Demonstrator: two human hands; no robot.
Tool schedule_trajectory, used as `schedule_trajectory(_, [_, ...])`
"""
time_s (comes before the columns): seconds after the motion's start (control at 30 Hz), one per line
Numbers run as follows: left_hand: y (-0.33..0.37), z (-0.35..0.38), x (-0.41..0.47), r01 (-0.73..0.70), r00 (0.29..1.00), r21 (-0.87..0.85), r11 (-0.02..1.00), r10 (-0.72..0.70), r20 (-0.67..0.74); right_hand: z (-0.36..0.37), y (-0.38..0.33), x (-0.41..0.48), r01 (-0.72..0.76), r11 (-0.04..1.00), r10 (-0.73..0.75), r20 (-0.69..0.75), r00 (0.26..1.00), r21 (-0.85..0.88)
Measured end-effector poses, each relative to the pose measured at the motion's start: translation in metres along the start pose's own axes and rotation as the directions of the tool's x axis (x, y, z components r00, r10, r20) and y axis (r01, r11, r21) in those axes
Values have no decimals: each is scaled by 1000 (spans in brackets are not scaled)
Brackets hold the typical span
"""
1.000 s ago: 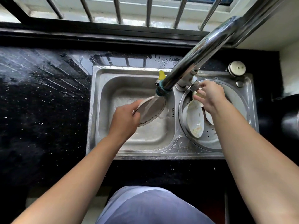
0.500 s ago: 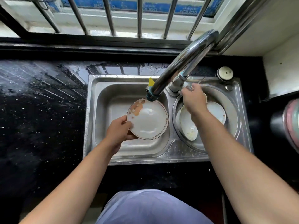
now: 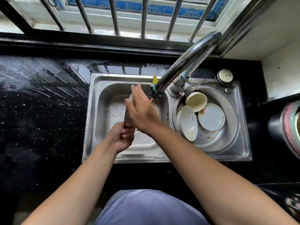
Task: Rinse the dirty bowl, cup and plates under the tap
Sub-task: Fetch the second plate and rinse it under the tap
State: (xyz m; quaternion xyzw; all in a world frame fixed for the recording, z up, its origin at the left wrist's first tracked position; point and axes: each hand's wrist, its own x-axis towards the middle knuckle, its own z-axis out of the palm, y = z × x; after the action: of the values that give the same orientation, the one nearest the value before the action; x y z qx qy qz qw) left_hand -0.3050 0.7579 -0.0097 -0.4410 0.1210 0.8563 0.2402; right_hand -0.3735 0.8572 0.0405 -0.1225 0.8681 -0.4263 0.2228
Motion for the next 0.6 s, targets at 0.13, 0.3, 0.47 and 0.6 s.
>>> schedule_trajectory(0.13, [-7, 2, -2, -44, 999, 38, 998, 45, -18, 20, 3, -14, 2, 1000, 1, -139, 990, 20])
schedule_trajectory(0.3, [-40, -10, -11, 32, 996, 190, 981, -48, 80, -6, 22, -3, -394, 599, 558, -10, 830, 697])
schedule_trajectory(0.47, [-44, -19, -4, -153, 981, 392, 907, 188, -53, 5, 41, -38, -621, 454, 491, 403, 773, 639])
schedule_trajectory(0.6, [-26, -23, 12, -247, 899, 683, 687, 426, -104, 2, 54, -63, -600, 298, 504, 412, 759, 742])
